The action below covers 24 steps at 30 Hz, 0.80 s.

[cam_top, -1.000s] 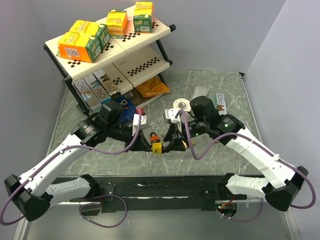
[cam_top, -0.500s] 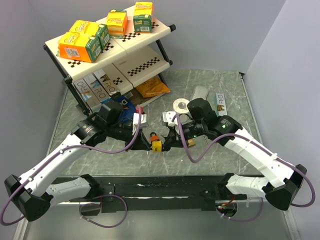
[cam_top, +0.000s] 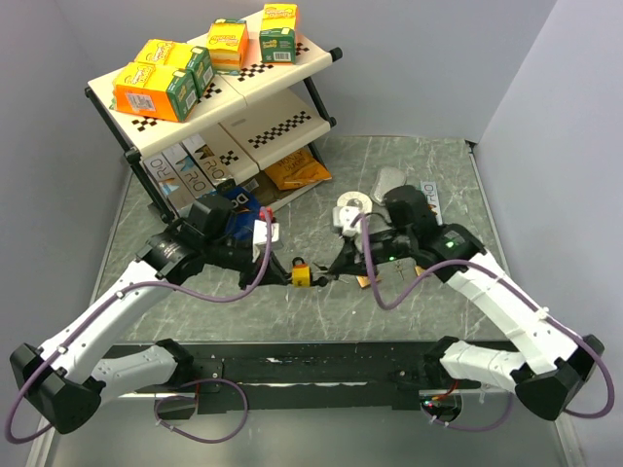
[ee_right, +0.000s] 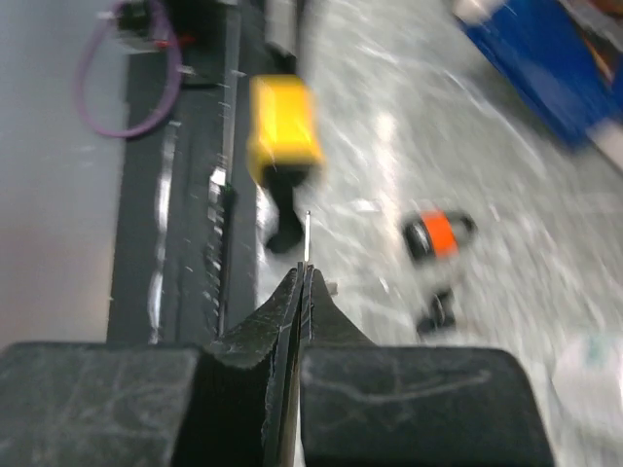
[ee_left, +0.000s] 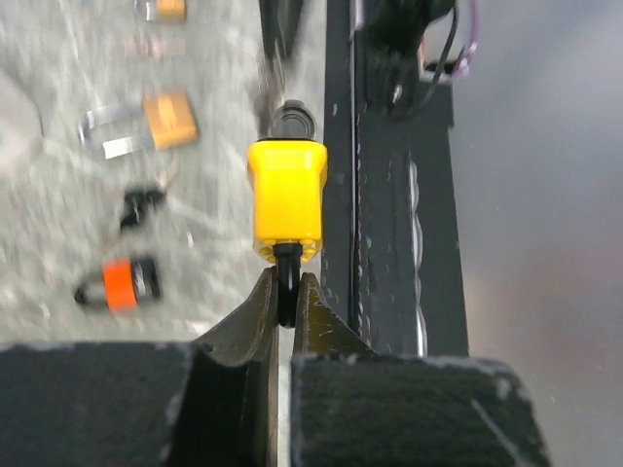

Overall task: Lock with the key
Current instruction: Lock the lock, then place the key at the center of the board.

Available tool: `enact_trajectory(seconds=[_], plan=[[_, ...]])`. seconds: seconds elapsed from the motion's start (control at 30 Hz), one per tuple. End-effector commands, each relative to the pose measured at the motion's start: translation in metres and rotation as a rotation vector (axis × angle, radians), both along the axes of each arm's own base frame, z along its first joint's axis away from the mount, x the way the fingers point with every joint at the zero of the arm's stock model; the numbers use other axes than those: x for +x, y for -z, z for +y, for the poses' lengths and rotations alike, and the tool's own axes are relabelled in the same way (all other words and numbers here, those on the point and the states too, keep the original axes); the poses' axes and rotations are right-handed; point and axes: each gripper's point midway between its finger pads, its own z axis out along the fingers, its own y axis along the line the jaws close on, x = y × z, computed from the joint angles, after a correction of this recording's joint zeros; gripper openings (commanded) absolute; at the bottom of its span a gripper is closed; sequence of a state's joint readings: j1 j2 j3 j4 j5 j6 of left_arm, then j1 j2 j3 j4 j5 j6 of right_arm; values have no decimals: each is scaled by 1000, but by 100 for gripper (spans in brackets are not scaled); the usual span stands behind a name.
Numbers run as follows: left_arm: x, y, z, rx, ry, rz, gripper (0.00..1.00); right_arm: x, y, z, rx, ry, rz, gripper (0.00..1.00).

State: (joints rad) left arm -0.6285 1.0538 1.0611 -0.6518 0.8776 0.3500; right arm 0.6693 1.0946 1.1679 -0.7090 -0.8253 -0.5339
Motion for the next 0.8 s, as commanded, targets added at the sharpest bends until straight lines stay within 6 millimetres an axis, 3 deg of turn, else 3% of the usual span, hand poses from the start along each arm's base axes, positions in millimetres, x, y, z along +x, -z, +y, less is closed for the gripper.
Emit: enact_trajectory(seconds=[0.0,0.2,0.37,0.6,0.7,0.77], plan=[[-10,25,19,63,-2,53,1,12,-4,-32,-14,100,-2,0],[-11,34,25,80,-1,51,1,24,6,-39,-41,114,-7,0],[-15,32,31,81,3,32,1,40,14,-29,-31,147,34,0],[-3,0,43,12,-157,-86,1,77,40,13,-20,253,176,0],[-1,-6,58,15,-217,-130,1,84,64,43,-49,258,258,0],[-5,-6,66,31,-230,-139,1,83,65,66,-37,245,286,0]])
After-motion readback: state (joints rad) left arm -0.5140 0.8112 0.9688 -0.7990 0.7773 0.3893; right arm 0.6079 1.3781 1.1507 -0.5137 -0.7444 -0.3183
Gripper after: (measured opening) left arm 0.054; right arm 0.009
